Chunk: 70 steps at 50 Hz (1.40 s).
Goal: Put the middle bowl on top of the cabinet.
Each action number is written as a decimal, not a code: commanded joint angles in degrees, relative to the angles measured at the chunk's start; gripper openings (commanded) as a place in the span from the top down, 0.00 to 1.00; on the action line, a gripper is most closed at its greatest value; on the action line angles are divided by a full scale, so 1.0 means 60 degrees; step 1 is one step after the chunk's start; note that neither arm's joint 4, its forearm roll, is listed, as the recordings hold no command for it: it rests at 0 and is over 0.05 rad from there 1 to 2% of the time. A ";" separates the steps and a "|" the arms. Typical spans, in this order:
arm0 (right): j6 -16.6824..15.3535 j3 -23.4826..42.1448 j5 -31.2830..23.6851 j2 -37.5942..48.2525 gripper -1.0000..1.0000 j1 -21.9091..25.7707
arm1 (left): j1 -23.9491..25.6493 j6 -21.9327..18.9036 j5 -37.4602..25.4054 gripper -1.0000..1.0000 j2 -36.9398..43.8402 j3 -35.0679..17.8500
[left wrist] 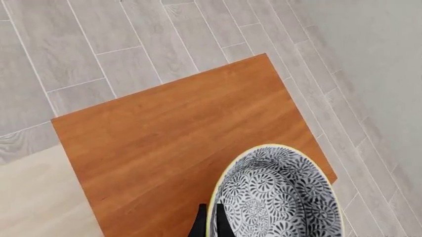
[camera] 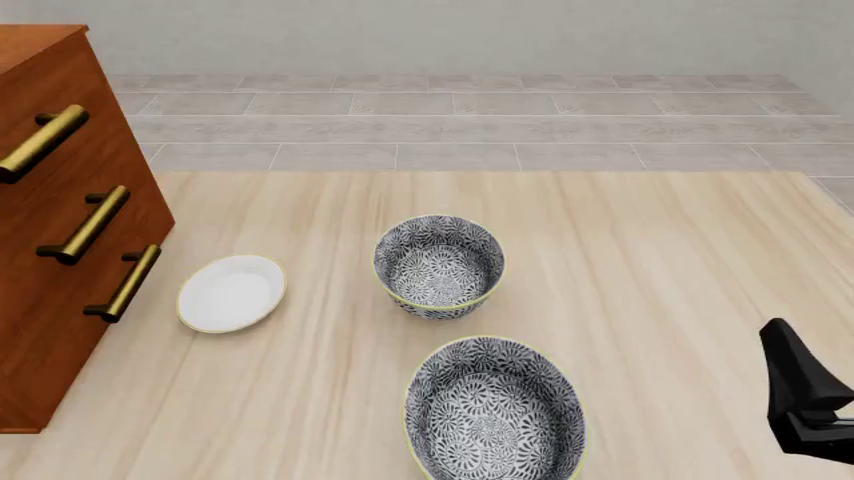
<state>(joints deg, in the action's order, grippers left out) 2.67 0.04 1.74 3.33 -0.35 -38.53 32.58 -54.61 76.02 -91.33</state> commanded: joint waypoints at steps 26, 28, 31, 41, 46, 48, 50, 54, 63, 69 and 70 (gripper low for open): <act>0.0066 0.0001 0.0075 0.0074 0.00 0.0006 | -0.0003 0.0369 0.0333 0.00 -0.0309 0.0220; 0.0075 0.0004 0.0115 0.0117 0.00 0.0005 | -0.0022 0.0352 0.0346 0.00 -0.0329 0.0194; 0.0077 0.0005 0.0123 0.0127 0.00 0.0006 | 0.0105 0.0415 0.0393 0.00 -0.0347 0.0220; 0.0106 0.0004 0.0080 0.0091 0.00 0.0014 | 0.0377 0.0622 0.0533 0.00 -0.0456 0.0359; 0.0106 0.0011 0.0090 0.0107 0.00 0.0021 | 0.0370 0.0589 0.0472 0.00 -0.0514 0.0222; 0.0110 0.0008 0.0081 0.0096 0.00 0.0020 | 0.0284 0.0575 0.0441 0.00 -0.0551 0.0150; 0.0112 0.0004 0.0062 0.0074 0.00 0.0021 | 0.0289 0.0575 0.0409 0.00 -0.0577 0.0062; 0.0106 0.0000 0.0054 0.0065 0.00 0.0032 | 0.0181 0.0542 0.0387 0.00 -0.0620 -0.0044; 0.0098 0.0001 0.0123 0.0143 0.00 0.0051 | -0.0021 0.0461 0.0391 0.00 -0.0731 -0.0235; 0.0099 0.0005 0.0187 0.0212 0.00 0.0072 | -0.0063 0.0428 0.0360 0.00 -0.0804 -0.0366; 0.0099 0.0005 0.0187 0.0213 0.00 0.0072 | -0.0063 0.0428 0.0360 0.00 -0.0804 -0.0367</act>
<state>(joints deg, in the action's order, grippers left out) 3.27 0.05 2.52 4.22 -0.05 -38.28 35.43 -52.26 71.82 -92.43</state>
